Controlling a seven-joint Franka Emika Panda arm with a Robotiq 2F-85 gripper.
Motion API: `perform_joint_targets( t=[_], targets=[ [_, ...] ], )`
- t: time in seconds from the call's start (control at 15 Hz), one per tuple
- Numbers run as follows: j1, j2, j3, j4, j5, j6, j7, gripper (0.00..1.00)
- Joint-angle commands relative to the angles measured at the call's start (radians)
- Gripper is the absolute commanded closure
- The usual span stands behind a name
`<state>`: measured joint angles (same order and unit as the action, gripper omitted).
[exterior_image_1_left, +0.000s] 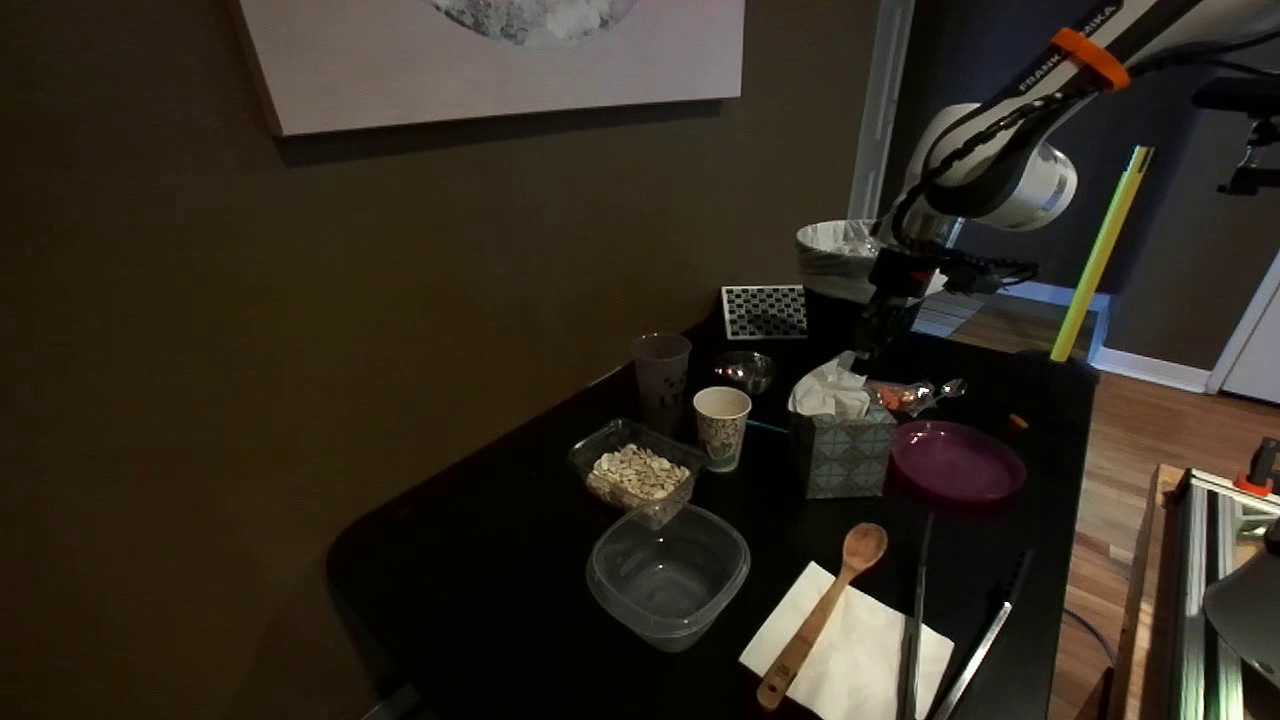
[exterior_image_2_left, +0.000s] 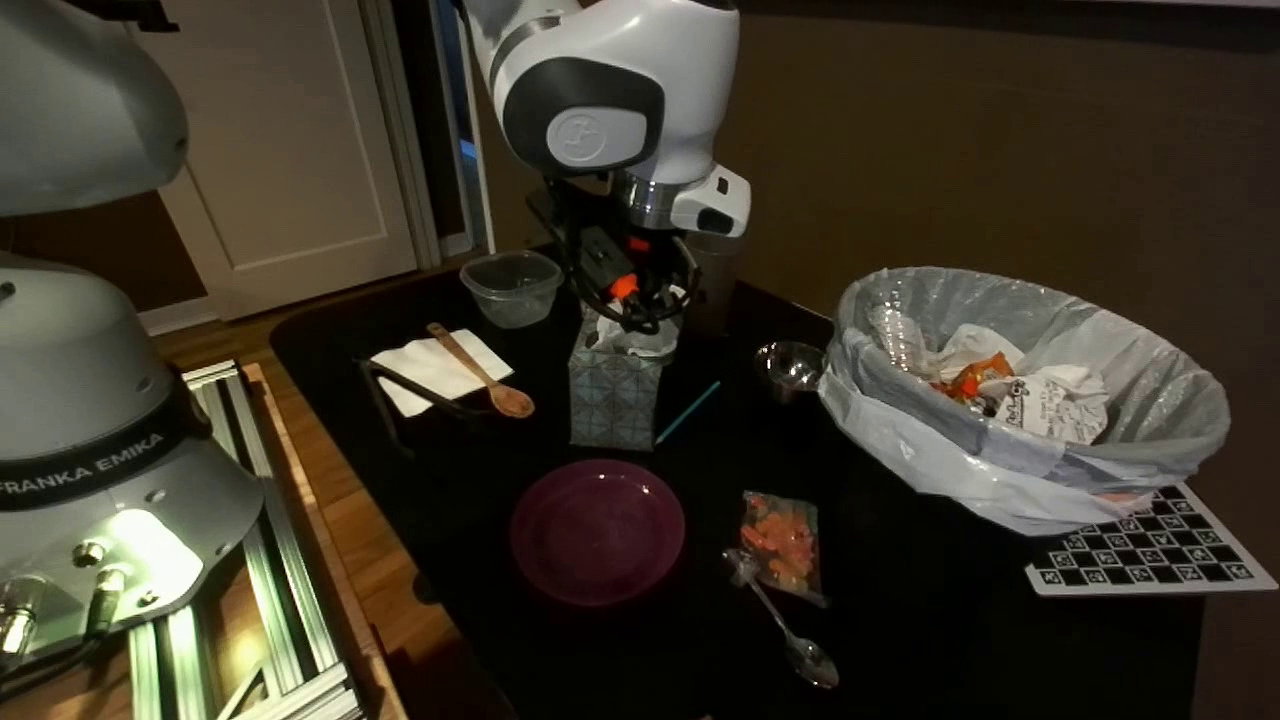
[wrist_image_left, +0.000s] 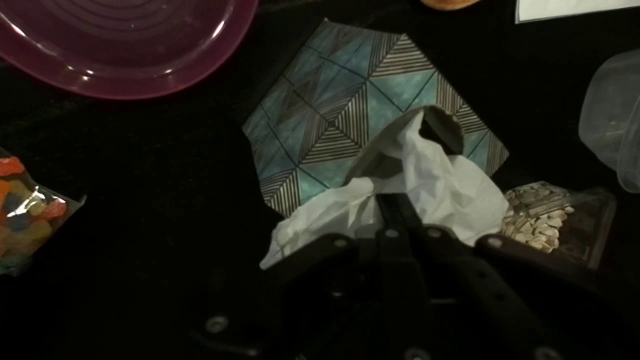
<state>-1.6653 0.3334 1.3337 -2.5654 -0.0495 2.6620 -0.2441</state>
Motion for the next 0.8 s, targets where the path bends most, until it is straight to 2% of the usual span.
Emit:
perform_joint_targets(
  t=[0.0,0.33,0.4,0.47,0.6,0.73],
  targets=[
    [0.006,0.015,-0.005,0.008,-0.003,-0.010,-0.010,1.00],
    [0.002,0.018,0.008,0.010,-0.002,0.023,-0.018,1.00],
    [0.005,0.013,0.007,0.010,-0.003,0.030,-0.016,0.95],
    [0.010,0.009,0.004,0.010,-0.005,0.036,-0.015,0.73],
    [0.021,0.015,-0.004,0.009,-0.005,0.055,-0.016,0.70],
    [0.036,0.019,-0.014,0.009,-0.007,0.071,-0.015,0.56]
  ],
)
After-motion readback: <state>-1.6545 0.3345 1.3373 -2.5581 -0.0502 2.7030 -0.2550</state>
